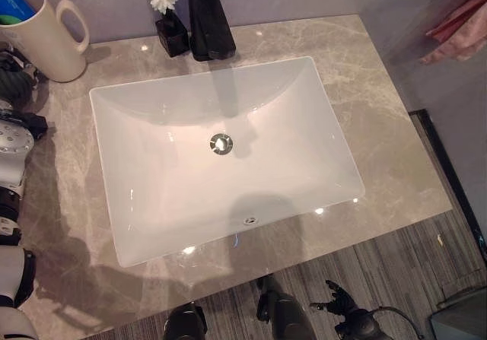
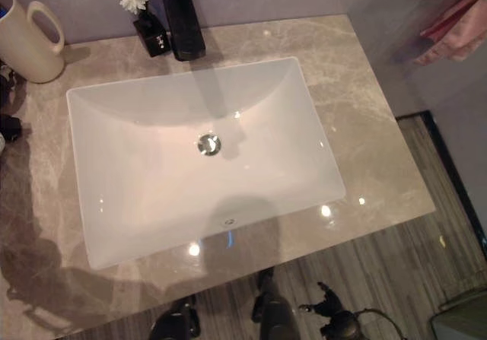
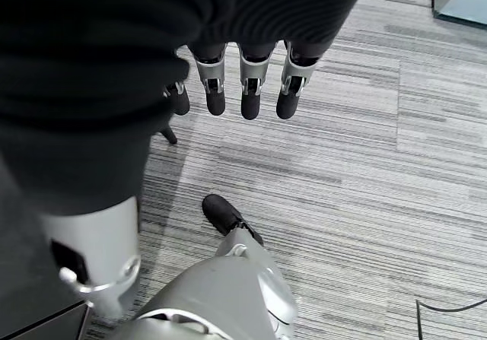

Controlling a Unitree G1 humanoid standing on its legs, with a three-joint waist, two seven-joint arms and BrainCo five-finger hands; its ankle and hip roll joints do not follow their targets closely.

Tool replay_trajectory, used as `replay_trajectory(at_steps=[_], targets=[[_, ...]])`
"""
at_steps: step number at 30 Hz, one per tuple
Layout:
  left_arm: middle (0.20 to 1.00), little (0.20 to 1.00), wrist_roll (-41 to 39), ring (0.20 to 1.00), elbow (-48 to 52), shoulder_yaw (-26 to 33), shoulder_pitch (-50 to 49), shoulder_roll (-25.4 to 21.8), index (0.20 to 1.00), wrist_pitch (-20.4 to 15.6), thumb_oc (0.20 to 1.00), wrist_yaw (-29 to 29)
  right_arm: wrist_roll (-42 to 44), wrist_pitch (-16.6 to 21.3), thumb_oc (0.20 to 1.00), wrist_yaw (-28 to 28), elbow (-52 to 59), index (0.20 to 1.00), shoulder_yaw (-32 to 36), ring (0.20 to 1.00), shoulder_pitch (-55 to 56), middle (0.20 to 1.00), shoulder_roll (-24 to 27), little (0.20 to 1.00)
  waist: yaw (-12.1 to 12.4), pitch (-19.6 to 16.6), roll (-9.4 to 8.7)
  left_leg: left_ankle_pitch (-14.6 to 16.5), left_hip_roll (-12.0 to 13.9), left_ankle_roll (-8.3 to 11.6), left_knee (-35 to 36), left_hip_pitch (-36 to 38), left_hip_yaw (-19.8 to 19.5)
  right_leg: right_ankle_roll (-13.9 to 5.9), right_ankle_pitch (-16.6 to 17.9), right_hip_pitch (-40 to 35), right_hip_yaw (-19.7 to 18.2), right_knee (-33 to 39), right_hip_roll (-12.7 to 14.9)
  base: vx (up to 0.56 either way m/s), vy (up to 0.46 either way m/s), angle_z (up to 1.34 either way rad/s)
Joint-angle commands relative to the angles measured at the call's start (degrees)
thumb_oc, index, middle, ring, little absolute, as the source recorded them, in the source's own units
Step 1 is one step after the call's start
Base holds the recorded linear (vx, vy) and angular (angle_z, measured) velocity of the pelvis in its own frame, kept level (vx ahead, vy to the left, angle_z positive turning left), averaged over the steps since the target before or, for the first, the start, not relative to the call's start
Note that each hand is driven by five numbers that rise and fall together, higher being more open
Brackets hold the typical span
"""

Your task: Put brush and paste in cup on sink, flatten towel.

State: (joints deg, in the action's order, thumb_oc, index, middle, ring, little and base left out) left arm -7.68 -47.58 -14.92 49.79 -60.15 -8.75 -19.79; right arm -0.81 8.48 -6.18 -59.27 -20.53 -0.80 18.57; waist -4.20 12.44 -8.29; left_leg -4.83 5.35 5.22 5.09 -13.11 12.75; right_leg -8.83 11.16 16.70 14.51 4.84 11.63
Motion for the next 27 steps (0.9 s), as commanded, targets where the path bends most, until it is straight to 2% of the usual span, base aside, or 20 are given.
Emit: replay_trajectory(at_steps=[1,27], targets=[[0.200,0.200,3.83,0.200,-2.60,-2.92,3.32,3.77,0.200,-1.25,0.200,-0.84,0.86,0.82,1.000,-0.74,0.71,1.000,-1.19,1.000,-2.76,1.000,1.37,1.000,-1.35,1.98,1.70,-0.68,-0.91,-2.05,-0.09,-1.74,-1.91,-5.65,6.91,-4.48,0.19,-1.01,3.08,0.00,0.000,0.00],[0.200,0.200,4.61,0.200,-5.79,-5.43,6.33,6.98,0.200,-1.73,0.200,-0.95,1.07,1.72,1.000,-1.07,1.31,1.000,-1.74,1.000,-1.98,1.000,1.54,1.000,-2.68,1.95,0.90,-1.57,0.87,-1.20,-0.09,-2.92,-0.62,-5.08,6.14,-1.80,-1.78,0.16,1.36,-0.01,-0.016,-0.04]])
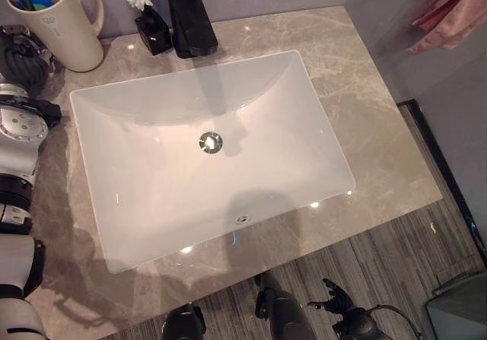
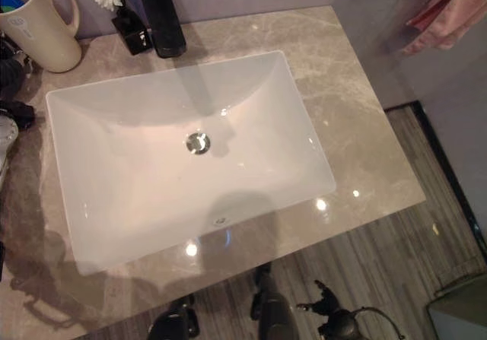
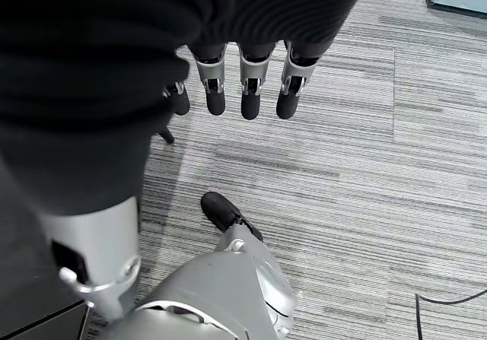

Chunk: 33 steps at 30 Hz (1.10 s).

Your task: Put brush and paste in cup on sink, flatten towel.

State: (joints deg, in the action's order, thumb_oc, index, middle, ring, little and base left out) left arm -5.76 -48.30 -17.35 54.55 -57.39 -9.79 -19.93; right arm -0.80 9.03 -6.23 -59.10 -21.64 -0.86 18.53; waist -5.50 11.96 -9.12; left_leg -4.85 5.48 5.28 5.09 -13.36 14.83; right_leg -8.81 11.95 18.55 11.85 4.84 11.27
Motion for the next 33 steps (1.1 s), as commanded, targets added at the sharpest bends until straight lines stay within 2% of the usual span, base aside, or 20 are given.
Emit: replay_trajectory(at_steps=[1,7,10,16,17,18,20,23,24,27,29,31,33], targets=[[0.200,0.200,3.01,0.200,-5.35,-2.83,1.46,4.33,0.200,-0.53,0.200,-1.06,1.03,1.21,1.000,-1.01,1.06,1.000,-0.74,1.000,-1.89,1.000,1.44,1.000,-1.37,2.40,1.68,-1.55,0.83,-1.24,-0.09,-2.61,-2.56,-5.09,5.25,-3.64,0.90,0.16,1.66,0.00,-0.011,-0.10],[0.200,0.200,3.50,0.200,-8.45,-0.41,0.83,6.07,0.200,1.20,0.200,-3.57,0.89,1.04,1.000,-1.29,-0.20,1.000,-1.04,1.000,-1.34,1.000,0.63,1.000,-1.15,2.35,1.43,-1.30,1.09,-1.20,-0.09,-1.65,-2.44,-4.97,4.76,-4.47,1.14,0.16,1.43,0.01,-0.024,-0.05],[0.200,0.200,3.86,0.200,-4.97,5.24,-6.31,6.92,0.200,1.39,0.200,-5.64,0.09,0.60,1.000,-1.38,-1.51,1.000,-0.69,1.000,-0.67,1.000,0.00,1.000,-0.16,1.55,1.60,-0.92,1.20,-1.18,-0.09,-0.15,-2.63,-4.61,3.62,-5.96,1.45,0.16,1.30,0.04,-0.034,-0.06],[0.200,0.200,10.30,0.200,6.14,13.77,-20.32,4.68,0.200,1.41,0.200,-8.97,-0.09,0.89,1.000,-1.80,-2.91,1.000,1.29,1.000,-0.08,1.000,-0.55,1.000,1.72,0.20,1.98,-0.46,1.90,-0.92,-0.09,2.55,-3.41,-3.55,0.48,-8.88,2.12,-0.35,0.33,0.05,-0.055,-0.04],[0.200,0.200,13.18,0.200,13.40,19.47,-28.62,3.46,0.200,1.16,0.200,-10.17,-0.15,1.08,1.000,-1.81,-2.51,1.000,2.63,1.000,0.25,1.000,-0.81,1.000,2.97,-0.04,2.12,-0.38,2.29,-0.70,-0.09,3.49,-3.90,-3.10,-0.91,-10.12,2.81,-1.00,-0.06,0.02,-0.058,-0.04],[0.200,0.200,13.24,0.200,13.69,19.90,-29.11,3.51,0.200,1.26,0.200,-10.12,-0.15,1.08,1.000,-1.81,-2.50,1.000,2.45,1.000,0.26,1.000,-0.73,1.000,2.78,-0.08,2.17,-0.38,2.30,-0.69,-0.09,3.52,-3.91,-3.09,-0.93,-10.16,2.83,-1.01,-0.07,0.02,-0.116,0.01],[0.200,0.200,15.69,0.200,25.93,29.52,-41.26,6.71,0.200,-0.60,0.200,-12.01,-0.78,1.22,1.000,-1.89,-2.66,1.000,3.90,1.000,0.53,1.000,-0.98,1.000,4.78,-0.83,2.56,-0.62,3.05,-0.17,-0.09,4.64,-4.76,-2.12,-3.31,-12.00,4.23,-1.93,-0.99,-0.02,-0.128,0.19],[0.200,0.200,15.36,0.200,29.82,32.72,-45.93,9.83,0.200,-2.00,0.200,-11.81,-1.48,1.19,1.000,-1.78,-3.18,1.000,3.92,1.000,0.62,1.000,-0.80,1.000,5.00,-1.73,2.86,-0.91,3.13,-0.07,-0.09,4.84,-5.19,-1.75,-3.82,-12.78,5.04,-1.88,-1.22,-0.02,-0.067,0.33],[0.200,0.200,14.24,0.200,33.04,34.34,-49.12,13.04,0.200,-4.55,0.200,-12.38,-2.06,1.26,1.000,-1.76,-2.72,1.000,4.26,1.000,0.85,1.000,-0.54,1.000,5.64,-2.38,3.21,-0.89,3.39,0.21,-0.09,5.66,-5.43,-1.42,-4.61,-13.87,5.51,-2.07,-1.63,-0.04,-0.064,0.32],[0.200,0.200,10.16,0.200,37.02,35.96,-53.90,18.88,0.200,-7.89,0.200,-12.00,-2.18,1.65,1.000,-1.81,-1.18,1.000,5.03,1.000,1.73,1.000,-0.13,1.000,5.98,-3.54,3.77,-1.27,3.96,0.43,-0.09,6.50,-5.87,-0.58,-6.14,-14.88,6.00,-3.07,-2.36,-0.02,-0.075,0.16],[0.200,0.200,8.41,0.200,37.77,36.03,-54.84,20.87,0.200,-8.93,0.200,-11.38,-1.86,1.87,1.000,-1.88,-0.92,1.000,5.41,1.000,2.02,1.000,0.02,1.000,5.93,-3.94,3.96,-1.58,4.07,0.42,-0.09,6.63,-5.95,-0.28,-6.38,-15.07,6.17,-3.25,-2.62,-0.02,-0.057,0.04],[0.200,0.200,5.79,0.200,39.77,35.67,-56.49,24.36,0.200,-10.46,0.200,-9.85,-1.01,2.34,1.000,-2.07,0.04,1.000,6.50,1.000,2.52,1.000,0.04,1.000,5.89,-4.52,4.46,-1.76,4.46,0.53,-0.09,7.31,-5.88,0.29,-7.07,-15.77,6.31,-3.35,-3.29,-0.02,-0.088,-0.03],[0.200,0.200,6.77,0.200,41.52,33.28,-58.28,26.31,0.200,-11.01,0.200,-8.00,-0.74,2.80,1.000,-2.16,0.24,1.000,7.01,1.000,3.16,1.000,0.42,1.000,5.78,-5.05,5.16,-1.80,5.01,0.67,-0.09,8.64,-5.78,0.84,-8.00,-16.91,6.21,-3.22,-4.17,-0.01,-0.091,-0.02]])
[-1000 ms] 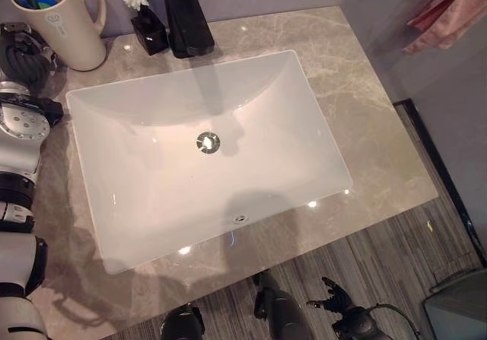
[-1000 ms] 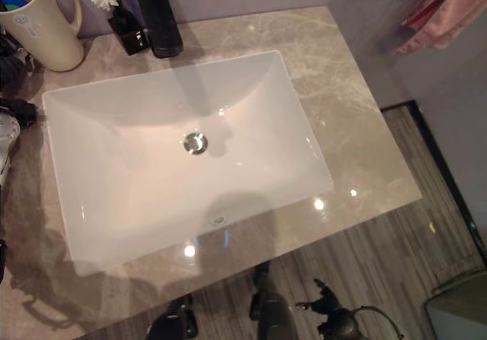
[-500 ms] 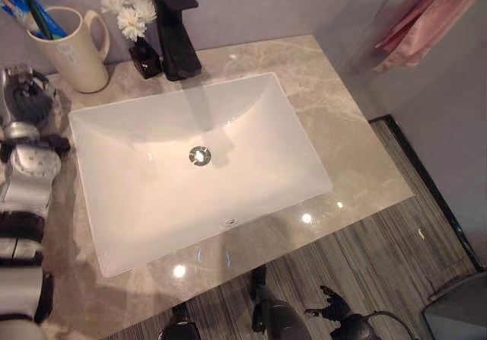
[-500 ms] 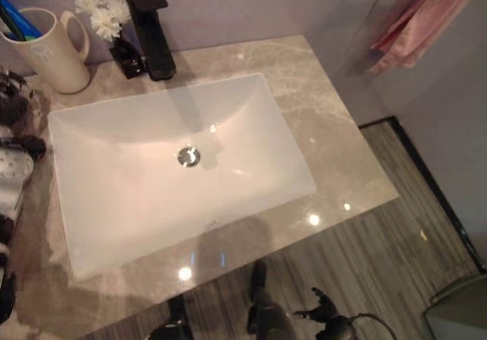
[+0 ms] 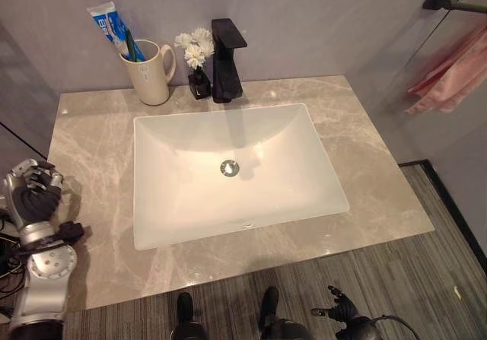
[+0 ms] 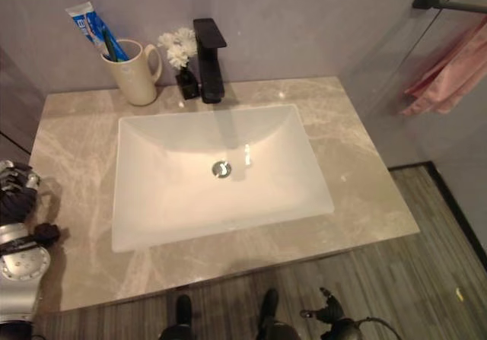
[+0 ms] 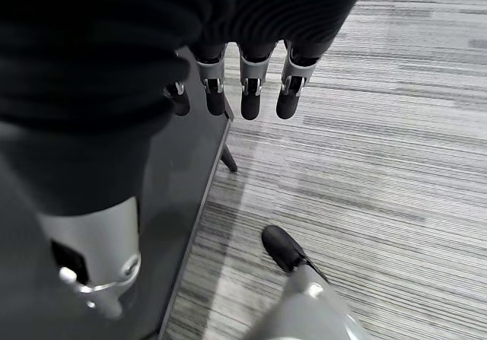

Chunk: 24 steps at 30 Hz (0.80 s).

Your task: Put brush and paste in cup on sink, flatten towel.

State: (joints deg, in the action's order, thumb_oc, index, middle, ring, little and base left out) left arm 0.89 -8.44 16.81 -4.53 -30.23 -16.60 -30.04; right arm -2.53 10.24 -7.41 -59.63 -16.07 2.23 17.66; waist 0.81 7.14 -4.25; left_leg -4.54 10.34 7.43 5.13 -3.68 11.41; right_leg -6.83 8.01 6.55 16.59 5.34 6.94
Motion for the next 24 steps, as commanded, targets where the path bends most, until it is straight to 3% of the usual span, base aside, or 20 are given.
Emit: replay_trajectory(at_steps=[1,7,9,11,12,14,15,17,24], targets=[[0.200,0.200,0.14,0.200,1.68,-0.89,0.83,-0.82,0.200,-4.19,0.200,2.10,0.99,1.60,1.000,-0.97,0.77,1.000,1.48,1.000,0.04,1.000,1.31,1.000,-0.51,-0.24,0.29,-2.32,0.12,-1.52,-0.13,-1.17,-2.36,-1.10,-3.88,-4.80,1.49,-3.66,0.17,-0.01,-0.086,-0.06],[0.200,0.200,0.77,0.200,3.49,-5.96,-0.71,2.08,0.200,-4.46,0.200,5.01,5.79,2.49,1.000,-2.25,0.47,1.000,5.43,1.000,1.07,1.000,1.25,1.000,-1.30,-1.20,1.68,-2.38,1.31,-1.38,-0.79,1.62,-1.59,0.29,-5.57,-6.62,-0.05,-3.77,-1.68,0.00,-0.078,-0.06],[0.200,0.200,3.58,0.200,3.91,-8.34,-0.12,2.17,0.200,-3.85,0.200,4.25,7.67,3.29,1.000,-3.80,1.23,1.000,7.08,1.000,0.85,1.000,1.65,1.000,-1.56,-0.98,1.97,-0.92,0.76,-1.67,-3.18,1.98,-3.11,0.54,-5.55,-7.10,-1.61,-3.48,-1.96,-0.02,-0.020,-0.09],[0.200,0.200,2.83,0.200,4.09,-11.97,2.43,3.14,0.200,-4.51,0.200,4.11,9.16,4.40,1.000,-5.80,3.40,1.000,8.45,1.000,-0.50,1.000,2.82,1.000,-1.55,-0.49,2.18,1.67,-2.28,-2.37,-6.00,0.79,-9.51,0.71,-5.04,-6.83,-3.85,-3.46,-1.69,-0.05,0.010,-0.24],[0.200,0.200,2.83,0.200,4.08,-11.97,2.44,3.14,0.200,-4.52,0.200,4.11,9.16,4.40,1.000,-5.80,3.40,1.000,8.46,1.000,-0.50,1.000,2.81,1.000,-1.58,-0.55,2.17,1.65,-2.30,-2.37,-6.02,0.69,-9.55,0.70,-5.04,-6.76,-3.82,-3.46,-1.68,-0.05,0.048,-0.43],[0.200,0.200,3.03,0.200,4.60,-15.17,3.84,3.66,0.200,-4.63,0.200,4.53,12.54,5.73,1.000,-7.00,5.29,1.000,10.32,1.000,-2.05,1.000,2.94,1.000,-1.23,-0.56,2.27,5.77,-7.74,-3.87,-8.94,0.22,-17.78,0.65,-4.26,-5.55,-8.27,-4.37,-1.74,-0.01,0.065,-0.51],[0.200,0.200,3.05,0.200,4.54,-15.24,3.95,3.65,0.200,-4.65,0.200,4.50,12.55,5.72,1.000,-6.99,5.30,1.000,10.39,1.000,-2.07,1.000,2.94,1.000,-1.20,-0.68,2.18,5.63,-7.89,-3.94,-9.08,-0.12,-17.77,0.59,-4.12,-5.28,-8.29,-4.36,-1.59,0.02,0.064,-0.99],[0.200,0.200,2.37,0.200,1.95,-18.18,4.88,4.49,0.200,-4.70,0.200,5.34,13.46,6.55,1.000,-7.36,7.28,1.000,10.84,1.000,-3.21,1.000,2.57,1.000,-1.52,-0.83,2.59,8.30,-12.03,-5.50,-11.24,0.27,-22.15,0.31,-3.21,-3.92,-13.16,-5.22,-2.04,0.02,0.138,-1.39],[0.200,0.200,1.85,0.200,-0.54,-22.25,5.80,4.97,0.200,-5.35,0.200,7.59,12.06,7.61,1.000,-7.89,13.24,1.000,13.46,1.000,0.57,1.000,2.25,1.000,-4.01,-1.41,3.63,9.44,-12.73,-7.91,-9.08,3.58,-15.26,-3.10,-1.29,-1.66,-18.70,-6.12,-0.52,-0.01,0.199,-0.72]])
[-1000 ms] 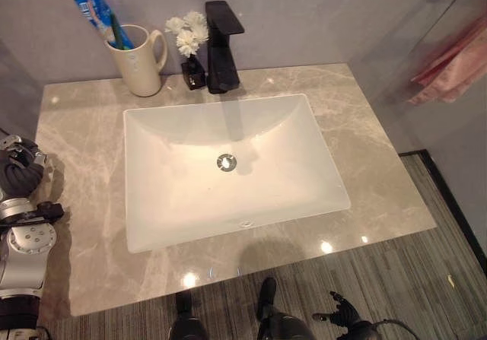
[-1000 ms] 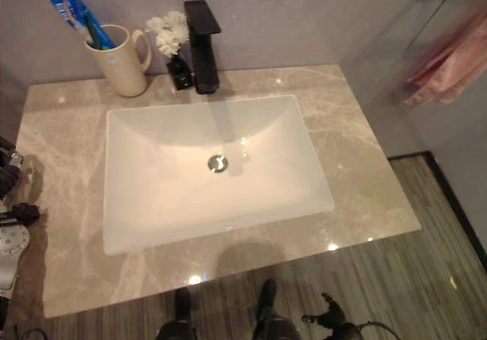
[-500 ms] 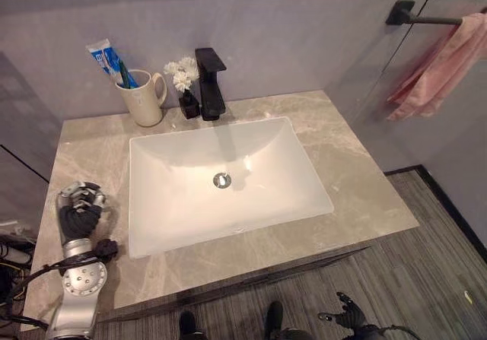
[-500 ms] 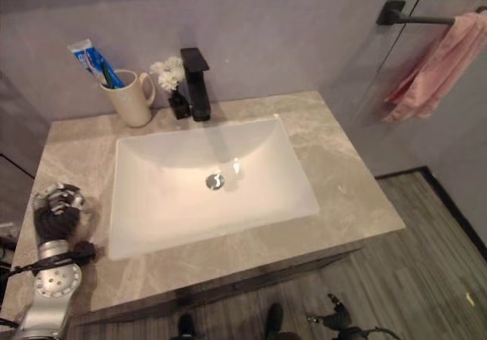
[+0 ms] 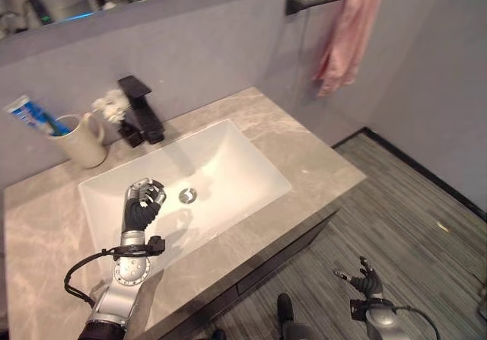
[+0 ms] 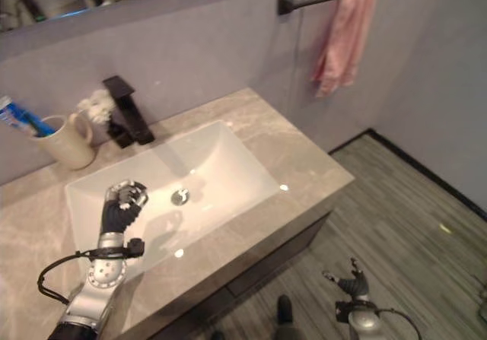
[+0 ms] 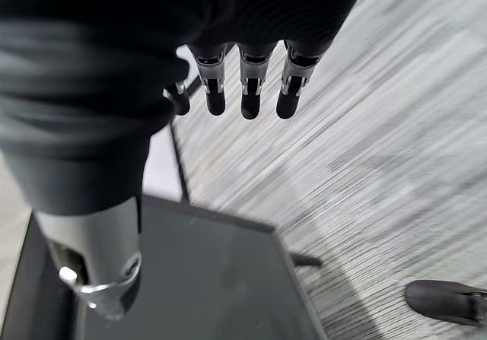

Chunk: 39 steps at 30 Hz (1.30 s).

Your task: Put brush and paste in cup on sink, flatten towel.

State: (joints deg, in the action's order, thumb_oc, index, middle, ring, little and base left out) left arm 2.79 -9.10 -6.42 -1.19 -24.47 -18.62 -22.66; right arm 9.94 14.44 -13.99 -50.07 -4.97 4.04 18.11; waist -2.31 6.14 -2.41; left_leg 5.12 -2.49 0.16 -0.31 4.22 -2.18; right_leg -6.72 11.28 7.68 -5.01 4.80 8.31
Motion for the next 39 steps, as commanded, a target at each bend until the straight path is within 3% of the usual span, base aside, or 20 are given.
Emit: replay_trajectory(at_steps=[1,4,5,7,10,11,12,15,18,20,24,29,32,35,37,38,39], targets=[[0.200,0.200,-0.21,0.200,0.44,0.65,2.47,-0.76,0.200,-3.49,0.200,0.46,-0.89,3.63,1.000,-1.61,4.43,1.000,2.84,1.000,-0.52,1.000,1.80,1.000,-1.32,-0.33,1.88,-0.04,-0.19,-1.09,-3.35,-3.84,-0.47,-3.81,-4.19,-2.27,1.88,-5.76,-1.61,-0.04,0.197,-0.70],[0.200,0.200,-0.26,0.200,0.79,0.48,2.34,-0.78,0.200,-3.69,0.200,0.84,-1.44,3.98,1.000,-1.89,5.54,1.000,3.72,1.000,0.34,1.000,1.91,1.000,-1.95,-0.17,1.87,0.27,-0.59,-1.75,-3.05,-3.27,1.34,-4.69,-3.58,-1.54,0.67,-6.08,-1.11,-0.05,0.164,-0.66],[0.200,0.200,-0.38,0.200,1.06,0.18,3.17,-1.15,0.200,-4.06,0.200,1.03,-1.79,4.39,1.000,-2.58,9.47,1.000,5.39,1.000,1.17,1.000,2.12,1.000,-3.67,0.57,1.65,0.37,-1.41,-2.68,-1.90,-2.34,3.69,-6.27,-1.57,0.38,-1.74,-6.94,-0.25,-0.12,0.295,-0.55],[0.200,0.200,0.25,0.200,2.63,-0.05,3.35,-2.00,0.200,-4.25,0.200,1.16,-2.44,4.46,1.000,-3.63,11.60,1.000,6.40,1.000,0.69,1.000,2.37,1.000,-4.00,1.70,1.27,0.17,-1.46,-3.01,-1.36,-2.22,6.29,-6.87,0.35,2.04,-0.57,-7.43,1.03,-0.13,0.168,-0.59],[0.200,0.200,1.13,0.200,4.37,0.08,2.91,-2.83,0.200,-4.27,0.200,0.72,-3.28,4.50,1.000,-4.50,14.94,1.000,5.63,1.000,-0.85,1.000,1.57,1.000,-2.33,3.46,1.62,0.57,0.90,-2.44,-1.27,-1.94,11.55,-4.93,-0.67,2.42,13.74,-7.59,6.22,-0.14,0.020,-1.34],[0.200,0.200,1.18,0.200,4.77,0.44,2.89,-3.33,0.200,-4.23,0.200,0.50,-4.25,4.39,1.000,-4.71,15.90,1.000,4.48,1.000,-1.77,1.000,1.40,1.000,-1.09,3.56,1.26,0.33,1.78,-2.01,-1.13,-1.90,14.56,-4.91,-0.27,2.05,21.49,-7.03,9.06,-0.13,-0.004,-1.39],[0.200,0.200,1.31,0.200,5.00,0.43,2.68,-3.39,0.200,-4.03,0.200,0.69,-4.93,4.05,1.000,-4.84,15.91,1.000,3.68,1.000,-2.55,1.000,1.27,1.000,0.02,3.52,1.32,0.45,2.50,-1.81,-0.88,-1.57,16.27,-4.78,-0.35,0.87,26.84,-7.25,10.76,-0.03,-0.021,-1.38],[0.200,0.200,2.63,0.200,4.66,0.49,1.93,-3.78,0.200,-3.20,0.200,0.98,-6.86,3.48,1.000,-4.15,18.16,1.000,1.60,1.000,-3.02,1.000,1.39,1.000,1.18,2.69,1.17,1.03,4.06,-1.30,0.13,-0.37,20.51,-5.89,-1.11,-2.17,33.31,-9.42,12.85,-0.03,-0.048,-1.40],[0.200,0.200,3.28,0.200,5.03,0.46,1.57,-4.03,0.200,-3.24,0.200,1.23,-7.34,3.27,1.000,-3.87,18.41,1.000,0.94,1.000,-3.26,1.000,1.43,1.000,1.47,2.15,0.90,0.54,4.07,-1.42,0.60,-0.31,22.37,-6.21,-1.03,-3.70,34.17,-10.94,12.91,-0.06,-0.054,-0.95],[0.200,0.200,1.97,0.200,4.33,0.75,1.54,-3.43,0.200,-3.46,0.200,1.53,-7.80,3.27,1.000,-3.09,18.76,1.000,-0.37,1.000,-3.50,1.000,1.81,1.000,2.01,0.44,0.28,-0.76,4.17,-1.14,1.63,-0.37,25.75,-6.56,-1.06,-6.85,36.88,-9.69,11.24,-0.06,-0.110,-0.74],[0.200,0.200,1.51,0.200,2.88,0.91,2.04,-2.52,0.200,-3.33,0.200,1.56,-8.50,3.06,1.000,-2.67,19.13,1.000,-1.20,1.000,-2.35,1.000,2.03,1.000,1.44,-1.20,0.10,-0.81,5.24,-0.32,1.17,0.44,28.04,-6.03,-1.45,-7.38,34.95,-6.82,8.95,0.05,-0.164,-0.94],[0.200,0.200,-0.39,0.200,0.70,-0.24,4.00,-0.66,0.200,-3.20,0.200,1.64,-7.28,3.48,1.000,-2.34,18.55,1.000,-0.43,1.000,-0.80,1.000,3.14,1.000,-0.46,-1.93,0.04,-1.31,9.89,2.59,-2.26,0.78,28.51,-3.25,-5.47,-8.02,32.01,-5.08,4.57,0.10,-0.263,-0.65],[0.200,0.200,-2.35,0.200,0.50,-0.27,4.08,0.10,0.200,-3.46,0.200,2.19,-5.56,4.00,1.000,-1.71,18.60,1.000,-0.43,1.000,-0.95,1.000,3.56,1.000,-0.62,-1.61,0.00,-0.93,12.80,4.00,-8.73,-1.04,28.43,-1.84,-7.17,-8.42,31.53,-4.82,2.81,0.07,-0.215,-0.15],[0.200,0.200,-14.41,0.200,-0.46,-0.42,2.95,2.37,0.200,-3.42,0.200,7.96,-5.36,3.88,1.000,-1.27,18.09,1.000,-1.43,1.000,-2.75,1.000,4.98,1.000,0.49,-0.03,0.19,-4.36,16.46,6.52,-18.81,-3.57,25.19,0.82,-9.06,-9.75,29.89,-4.68,-0.07,0.08,-0.182,-0.47],[0.200,0.200,-17.33,0.200,-0.77,-1.20,2.69,3.32,0.200,-2.73,0.200,10.36,-5.43,3.39,1.000,-0.77,17.63,1.000,-1.56,1.000,-3.81,1.000,5.99,1.000,1.31,0.72,0.35,-5.48,15.81,6.80,-22.16,-5.39,19.90,1.50,-9.37,-10.81,28.99,-3.90,-0.88,0.04,-0.089,-0.60],[0.241,0.241,-18.73,0.241,-0.95,-1.61,2.71,3.47,0.241,-2.24,0.241,11.48,-5.44,3.08,1.000,-0.60,17.72,1.000,-1.61,1.000,-4.32,1.000,6.31,1.000,1.64,0.75,-0.18,-5.66,12.67,5.41,-21.05,-6.79,17.32,1.75,-8.47,-10.14,28.80,-3.63,-0.16,-0.02,-0.013,-0.44],[0.325,0.325,-18.73,0.325,-0.95,-1.61,2.70,3.47,0.325,-2.24,0.325,11.49,-5.44,3.07,1.000,-0.60,17.72,1.000,-1.61,1.000,-4.32,1.000,6.31,1.000,1.63,0.73,-0.19,-5.67,12.65,5.40,-21.04,-6.81,17.31,1.75,-8.47,-10.12,28.82,-3.63,-0.15,-0.02,0.025,-0.33]])
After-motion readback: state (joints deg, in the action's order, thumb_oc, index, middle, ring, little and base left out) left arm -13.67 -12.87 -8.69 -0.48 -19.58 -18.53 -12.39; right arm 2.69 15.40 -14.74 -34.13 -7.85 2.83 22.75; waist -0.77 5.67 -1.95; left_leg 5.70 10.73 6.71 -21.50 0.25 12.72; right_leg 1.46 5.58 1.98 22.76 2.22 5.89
